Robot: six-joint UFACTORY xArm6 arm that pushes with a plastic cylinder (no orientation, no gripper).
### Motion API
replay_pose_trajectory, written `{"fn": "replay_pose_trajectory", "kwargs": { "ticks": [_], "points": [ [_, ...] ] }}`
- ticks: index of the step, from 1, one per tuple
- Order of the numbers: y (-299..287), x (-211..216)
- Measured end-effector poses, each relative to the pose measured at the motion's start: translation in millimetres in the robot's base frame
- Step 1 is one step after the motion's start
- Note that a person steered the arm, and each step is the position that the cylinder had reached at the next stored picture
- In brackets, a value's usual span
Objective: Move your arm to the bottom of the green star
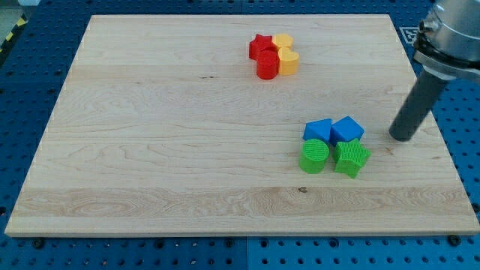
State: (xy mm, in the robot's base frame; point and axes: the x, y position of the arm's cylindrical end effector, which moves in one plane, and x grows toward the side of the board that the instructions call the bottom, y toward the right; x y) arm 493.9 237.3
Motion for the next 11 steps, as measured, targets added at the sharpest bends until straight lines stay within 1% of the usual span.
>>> {"fn": "replay_pose_trajectory", "kwargs": {
  "ticks": [1, 3, 5, 6, 8, 9, 11],
  "points": [
    [7.7, 15.8],
    [7.7, 18.4],
    [6.8, 63.6],
    [-4.8, 91.8],
    [-84.3, 85.1],
    [-98.7, 80.9],
    [-107.2, 80.9]
  ]
}}
